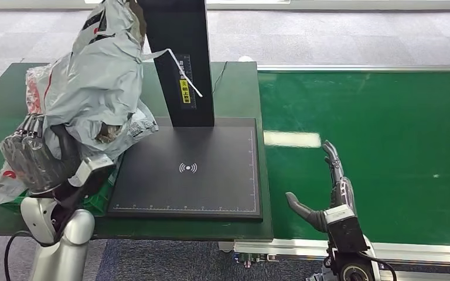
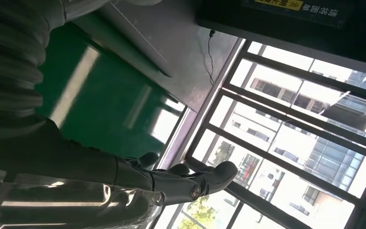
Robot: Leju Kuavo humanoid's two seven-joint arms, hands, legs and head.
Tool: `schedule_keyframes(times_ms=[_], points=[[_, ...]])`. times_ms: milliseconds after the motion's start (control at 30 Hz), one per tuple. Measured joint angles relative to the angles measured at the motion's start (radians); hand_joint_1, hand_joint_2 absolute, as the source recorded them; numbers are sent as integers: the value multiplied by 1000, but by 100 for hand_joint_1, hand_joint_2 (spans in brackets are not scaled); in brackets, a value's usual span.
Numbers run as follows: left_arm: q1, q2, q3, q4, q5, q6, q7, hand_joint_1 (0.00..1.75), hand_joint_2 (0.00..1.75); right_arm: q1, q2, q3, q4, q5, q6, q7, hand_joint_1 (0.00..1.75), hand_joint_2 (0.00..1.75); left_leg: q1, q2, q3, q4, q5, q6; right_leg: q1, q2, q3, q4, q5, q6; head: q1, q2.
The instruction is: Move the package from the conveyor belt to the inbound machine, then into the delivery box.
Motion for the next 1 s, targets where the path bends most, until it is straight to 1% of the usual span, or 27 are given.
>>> schedule_keyframes(times_ms=[100, 200, 400, 467, 800, 833, 933, 967, 1000], points=[[-49, 22, 50, 100, -6, -52, 85, 175, 175, 4, 0, -2, -8, 8, 5, 4, 0, 175, 0, 1, 0, 0, 0, 0, 0, 0, 0, 0, 0, 0, 0, 0], [-73, 41, 85, 180, -8, -80, 140, 175, 175, 4, 2, -3, -10, 14, 13, 10, 0, 175, 0, 1, -1, 0, 0, 0, 0, 0, -1, 0, 0, 0, 0, 0], [-87, 78, 127, 293, 5, -108, 182, 175, 175, -4, 3, -3, -10, 29, 37, 17, 0, 175, 0, 1, -1, 0, 0, 0, 0, 0, -1, 0, 0, 0, 0, 0], [-91, 89, 137, 322, 9, -132, 193, 175, 175, -12, 4, -3, -8, 30, 39, 18, 0, 175, 0, 1, -1, 0, 0, 0, 0, 0, -1, 0, 0, 0, 0, 0], [-138, 109, 149, 447, 110, -403, 210, 175, 175, -68, 10, -2, 21, 41, 46, 24, 0, 175, 0, 0, 0, 0, 0, 0, 0, 0, 1, 0, 0, 0, 0, 0], [-144, 111, 149, 457, 116, -425, 219, 158, 175, -73, 11, -2, 25, 43, 48, 26, 0, 175, -1, -1, 0, 0, 0, 0, 0, -1, 2, 0, 0, 0, 0, 0], [-162, 118, 146, 485, 131, -460, 234, 27, 175, -83, 15, -1, 33, 47, 53, 30, 0, 175, 0, -1, 2, 0, 0, 0, 0, -1, 3, 0, 0, 0, 0, 0], [-165, 119, 145, 493, 138, -452, 230, 0, 175, -85, 17, -1, 35, 48, 53, 31, 0, 175, 0, -1, 2, 0, 0, 0, 0, -1, 3, 0, 0, 0, 0, 0], [-167, 121, 144, 498, 146, -438, 224, 0, 175, -86, 19, -1, 37, 49, 54, 33, 0, 175, 0, -1, 2, 0, 0, 0, 0, -1, 4, 0, 0, 0, 0, 0]])
